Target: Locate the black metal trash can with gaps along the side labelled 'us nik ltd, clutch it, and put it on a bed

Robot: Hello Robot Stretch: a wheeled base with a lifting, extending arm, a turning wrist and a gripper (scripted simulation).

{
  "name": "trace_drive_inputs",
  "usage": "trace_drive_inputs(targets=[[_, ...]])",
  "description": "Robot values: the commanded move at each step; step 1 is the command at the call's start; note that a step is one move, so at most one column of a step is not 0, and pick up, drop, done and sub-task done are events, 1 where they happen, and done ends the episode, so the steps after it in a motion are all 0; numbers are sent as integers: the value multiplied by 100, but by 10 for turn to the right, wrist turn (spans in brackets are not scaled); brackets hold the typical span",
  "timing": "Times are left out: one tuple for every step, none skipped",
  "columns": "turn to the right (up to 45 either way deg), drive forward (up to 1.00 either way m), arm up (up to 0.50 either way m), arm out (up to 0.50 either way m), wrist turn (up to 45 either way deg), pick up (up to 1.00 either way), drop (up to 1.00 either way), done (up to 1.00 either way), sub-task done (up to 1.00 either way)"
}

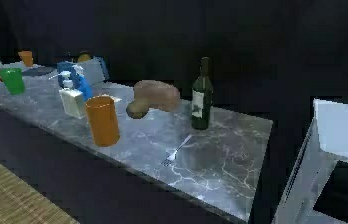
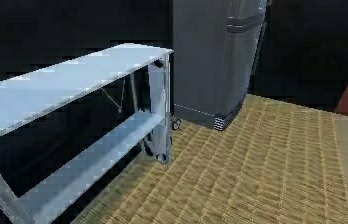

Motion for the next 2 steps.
trace_drive_inputs(targets=[[-450, 0, 0, 0, 0, 0, 0, 0, 0], [-120, 0, 0, 0, 0, 0, 0, 0, 0]])
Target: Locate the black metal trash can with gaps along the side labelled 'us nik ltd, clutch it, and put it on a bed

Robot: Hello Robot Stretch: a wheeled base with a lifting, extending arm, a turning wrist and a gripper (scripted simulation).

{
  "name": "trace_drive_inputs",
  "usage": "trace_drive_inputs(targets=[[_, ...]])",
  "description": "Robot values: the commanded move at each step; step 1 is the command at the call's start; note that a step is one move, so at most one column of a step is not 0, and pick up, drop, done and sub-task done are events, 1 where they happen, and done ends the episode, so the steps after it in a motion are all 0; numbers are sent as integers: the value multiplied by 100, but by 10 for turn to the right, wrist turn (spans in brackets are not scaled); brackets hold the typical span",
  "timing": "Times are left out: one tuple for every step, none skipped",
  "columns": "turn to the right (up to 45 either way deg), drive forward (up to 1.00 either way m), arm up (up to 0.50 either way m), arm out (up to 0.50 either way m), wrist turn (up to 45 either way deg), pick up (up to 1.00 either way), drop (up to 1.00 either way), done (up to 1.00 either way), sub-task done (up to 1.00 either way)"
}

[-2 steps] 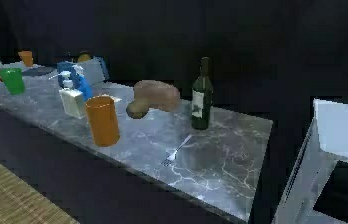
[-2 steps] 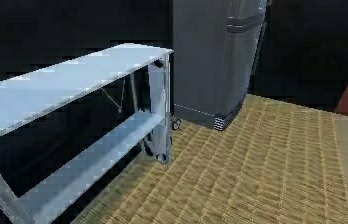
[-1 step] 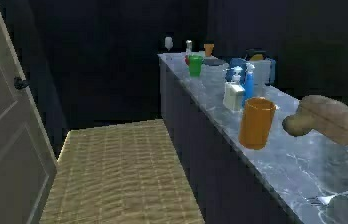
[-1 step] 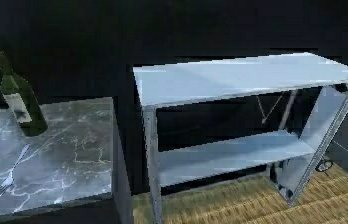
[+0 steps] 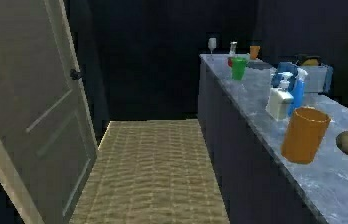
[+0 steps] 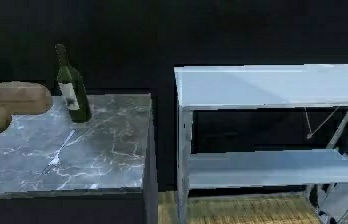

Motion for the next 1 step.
trace_drive_inputs(targets=[[0, 15, 0, 0, 0, 0, 0, 0, 0]])
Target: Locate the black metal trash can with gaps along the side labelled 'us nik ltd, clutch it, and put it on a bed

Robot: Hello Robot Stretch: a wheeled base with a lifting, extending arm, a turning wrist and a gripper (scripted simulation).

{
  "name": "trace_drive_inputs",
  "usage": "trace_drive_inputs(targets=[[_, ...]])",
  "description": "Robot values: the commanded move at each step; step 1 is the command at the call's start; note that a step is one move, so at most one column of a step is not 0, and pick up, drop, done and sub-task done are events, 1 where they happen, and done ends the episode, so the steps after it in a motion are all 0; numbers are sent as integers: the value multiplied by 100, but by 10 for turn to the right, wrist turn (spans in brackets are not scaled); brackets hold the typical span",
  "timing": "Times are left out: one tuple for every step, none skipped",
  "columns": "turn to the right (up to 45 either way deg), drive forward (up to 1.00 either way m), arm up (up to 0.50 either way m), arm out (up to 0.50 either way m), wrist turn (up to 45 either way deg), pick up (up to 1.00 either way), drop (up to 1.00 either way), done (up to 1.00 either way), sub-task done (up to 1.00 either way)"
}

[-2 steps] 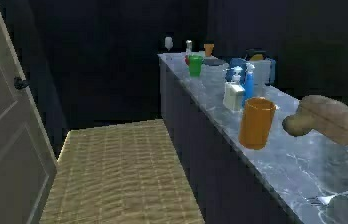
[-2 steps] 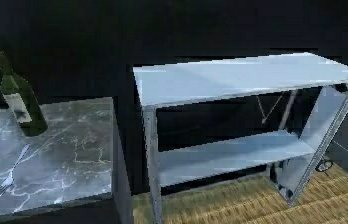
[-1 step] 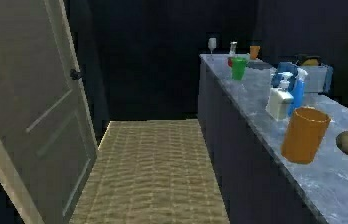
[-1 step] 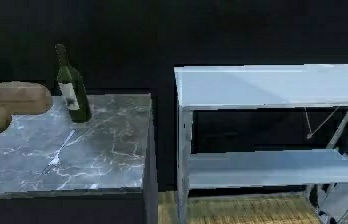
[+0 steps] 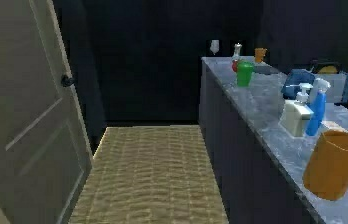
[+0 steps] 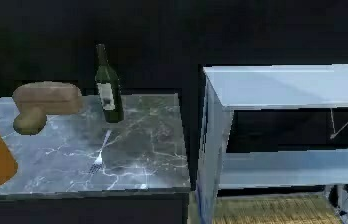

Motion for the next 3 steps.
trace_drive_inputs(targets=[[450, 0, 0, 0, 0, 0, 0, 0, 0], [450, 0, 0, 0, 0, 0, 0, 0, 0], [450, 0, 0, 0, 0, 0, 0, 0, 0]])
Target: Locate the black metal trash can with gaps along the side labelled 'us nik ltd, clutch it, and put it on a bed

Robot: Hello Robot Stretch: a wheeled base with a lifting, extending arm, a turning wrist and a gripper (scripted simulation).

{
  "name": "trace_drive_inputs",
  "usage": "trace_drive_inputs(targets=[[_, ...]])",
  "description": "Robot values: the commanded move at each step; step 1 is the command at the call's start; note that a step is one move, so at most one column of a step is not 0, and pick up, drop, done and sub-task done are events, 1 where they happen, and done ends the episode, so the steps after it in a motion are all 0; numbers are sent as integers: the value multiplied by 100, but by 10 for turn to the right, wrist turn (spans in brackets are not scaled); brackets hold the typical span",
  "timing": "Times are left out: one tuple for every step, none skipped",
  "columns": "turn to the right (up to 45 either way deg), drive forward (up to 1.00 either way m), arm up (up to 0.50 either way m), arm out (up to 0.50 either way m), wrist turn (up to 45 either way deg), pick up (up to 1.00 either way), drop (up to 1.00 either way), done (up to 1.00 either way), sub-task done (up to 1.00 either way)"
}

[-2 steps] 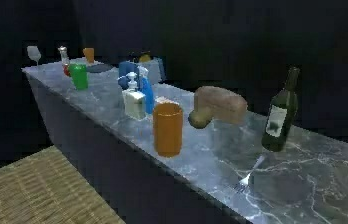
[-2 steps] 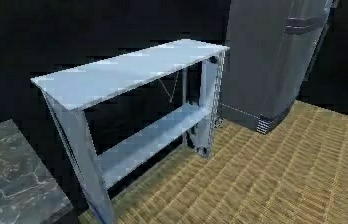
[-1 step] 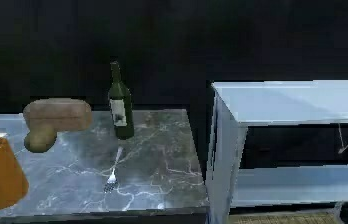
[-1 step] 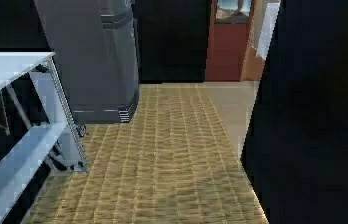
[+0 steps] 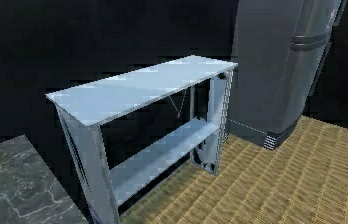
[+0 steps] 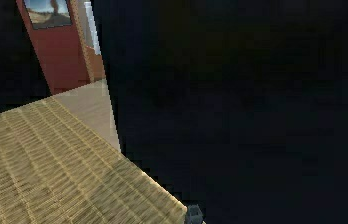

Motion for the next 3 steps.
trace_drive_inputs(targets=[[90, 0, 0, 0, 0, 0, 0, 0, 0], [0, 0, 8, 0, 0, 0, 0, 0, 0], [0, 0, 0, 40, 0, 0, 0, 0, 0]])
